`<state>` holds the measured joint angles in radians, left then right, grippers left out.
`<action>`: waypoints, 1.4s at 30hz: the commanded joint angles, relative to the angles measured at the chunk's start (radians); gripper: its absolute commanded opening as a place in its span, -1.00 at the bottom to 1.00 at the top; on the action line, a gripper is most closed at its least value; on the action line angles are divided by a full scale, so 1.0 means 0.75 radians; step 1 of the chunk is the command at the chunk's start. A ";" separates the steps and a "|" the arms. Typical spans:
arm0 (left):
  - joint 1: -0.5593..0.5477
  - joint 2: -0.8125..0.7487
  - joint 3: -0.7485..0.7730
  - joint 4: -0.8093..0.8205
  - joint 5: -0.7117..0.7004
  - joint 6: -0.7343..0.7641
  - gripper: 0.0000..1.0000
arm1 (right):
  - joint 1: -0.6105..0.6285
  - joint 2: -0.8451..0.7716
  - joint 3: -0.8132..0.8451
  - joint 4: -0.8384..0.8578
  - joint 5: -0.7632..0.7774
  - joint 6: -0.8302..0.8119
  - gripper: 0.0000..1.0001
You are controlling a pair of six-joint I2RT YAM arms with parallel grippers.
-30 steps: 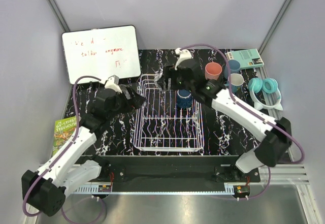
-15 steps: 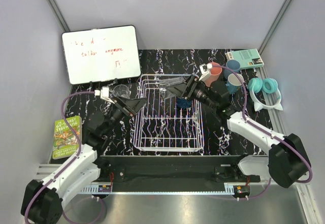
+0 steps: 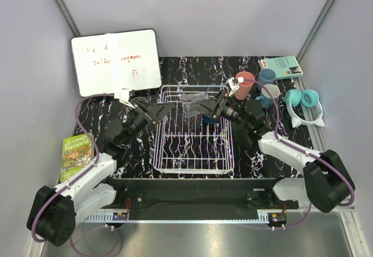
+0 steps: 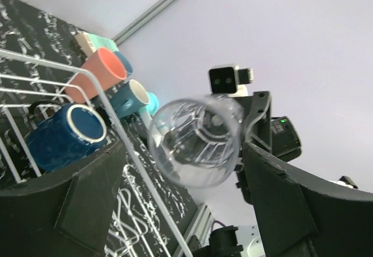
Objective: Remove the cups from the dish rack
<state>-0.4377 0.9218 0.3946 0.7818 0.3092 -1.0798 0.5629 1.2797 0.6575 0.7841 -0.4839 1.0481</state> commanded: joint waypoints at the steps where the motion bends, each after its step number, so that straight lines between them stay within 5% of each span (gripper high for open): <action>1: -0.030 0.047 0.114 0.130 0.052 -0.013 0.69 | 0.000 -0.011 0.007 0.112 -0.032 0.010 -1.00; 20: -0.200 0.190 0.253 0.080 0.025 0.053 0.57 | 0.102 0.063 0.034 0.102 -0.095 -0.029 -1.00; 32: -0.204 0.213 0.253 0.068 -0.001 0.063 -0.31 | 0.139 -0.146 -0.114 -0.037 -0.083 -0.111 -1.00; 36: -0.206 0.237 0.271 0.074 0.027 0.057 -1.00 | 0.137 -0.170 -0.142 -0.045 -0.085 -0.115 -1.00; 42: -0.212 0.254 0.329 -0.044 0.066 0.094 -1.00 | 0.143 -0.187 -0.140 -0.086 -0.085 -0.121 -1.00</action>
<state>-0.6140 1.0969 0.5617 0.7616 0.4168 -1.1297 0.6468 1.1767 0.5522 0.7494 -0.4854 0.9485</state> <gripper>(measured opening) 0.121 0.766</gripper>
